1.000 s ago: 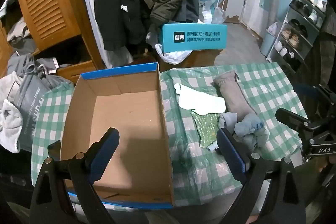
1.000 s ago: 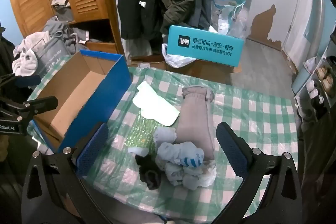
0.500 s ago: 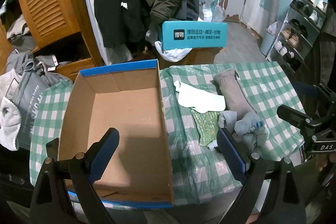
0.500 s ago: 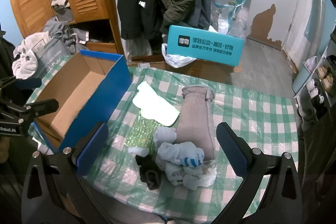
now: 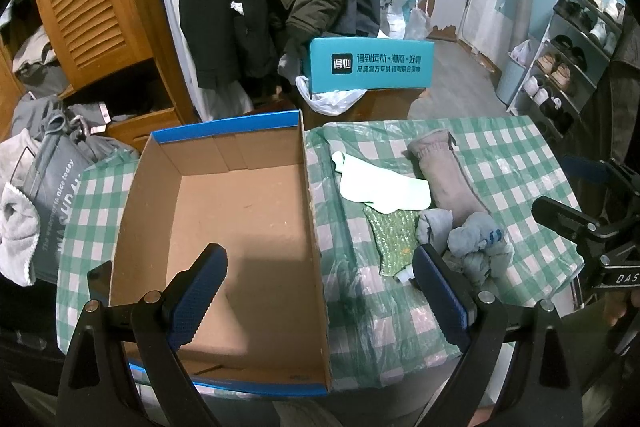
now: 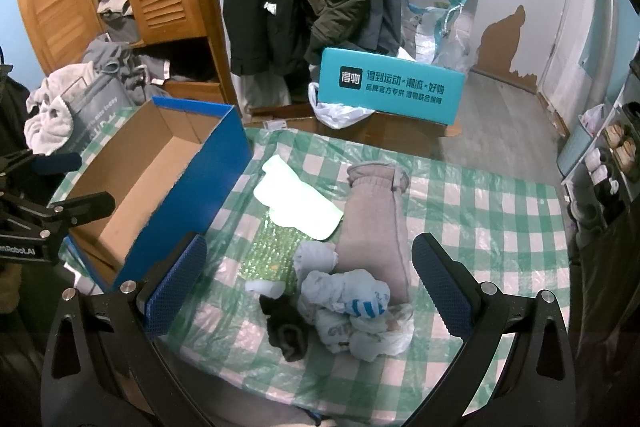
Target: Organize soft objects
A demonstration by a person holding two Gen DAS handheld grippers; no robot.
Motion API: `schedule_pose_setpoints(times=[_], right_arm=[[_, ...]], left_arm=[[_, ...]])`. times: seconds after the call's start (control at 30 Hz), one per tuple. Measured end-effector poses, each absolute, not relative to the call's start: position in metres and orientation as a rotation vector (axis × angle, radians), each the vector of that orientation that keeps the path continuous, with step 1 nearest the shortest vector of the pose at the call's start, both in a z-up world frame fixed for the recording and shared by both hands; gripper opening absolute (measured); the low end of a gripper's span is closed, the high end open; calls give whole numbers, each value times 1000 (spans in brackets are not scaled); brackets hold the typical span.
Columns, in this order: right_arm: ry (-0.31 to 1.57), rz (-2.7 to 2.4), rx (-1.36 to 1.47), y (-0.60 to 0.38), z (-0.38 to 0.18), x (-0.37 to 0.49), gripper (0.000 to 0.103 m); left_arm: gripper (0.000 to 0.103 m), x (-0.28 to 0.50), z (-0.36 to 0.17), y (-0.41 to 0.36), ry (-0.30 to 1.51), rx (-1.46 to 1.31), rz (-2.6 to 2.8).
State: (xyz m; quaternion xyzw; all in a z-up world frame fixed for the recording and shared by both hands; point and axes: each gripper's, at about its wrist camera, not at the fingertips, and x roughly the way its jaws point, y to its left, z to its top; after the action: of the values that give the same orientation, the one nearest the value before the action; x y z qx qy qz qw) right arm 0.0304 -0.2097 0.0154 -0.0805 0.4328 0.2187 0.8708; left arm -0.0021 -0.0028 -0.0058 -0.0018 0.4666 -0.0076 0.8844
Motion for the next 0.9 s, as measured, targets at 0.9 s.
schedule_pose_setpoints(times=[0.9], right_arm=[[910, 460, -166, -209, 15, 30, 101]], left_arm=[[95, -5, -12, -3, 983, -7, -18]])
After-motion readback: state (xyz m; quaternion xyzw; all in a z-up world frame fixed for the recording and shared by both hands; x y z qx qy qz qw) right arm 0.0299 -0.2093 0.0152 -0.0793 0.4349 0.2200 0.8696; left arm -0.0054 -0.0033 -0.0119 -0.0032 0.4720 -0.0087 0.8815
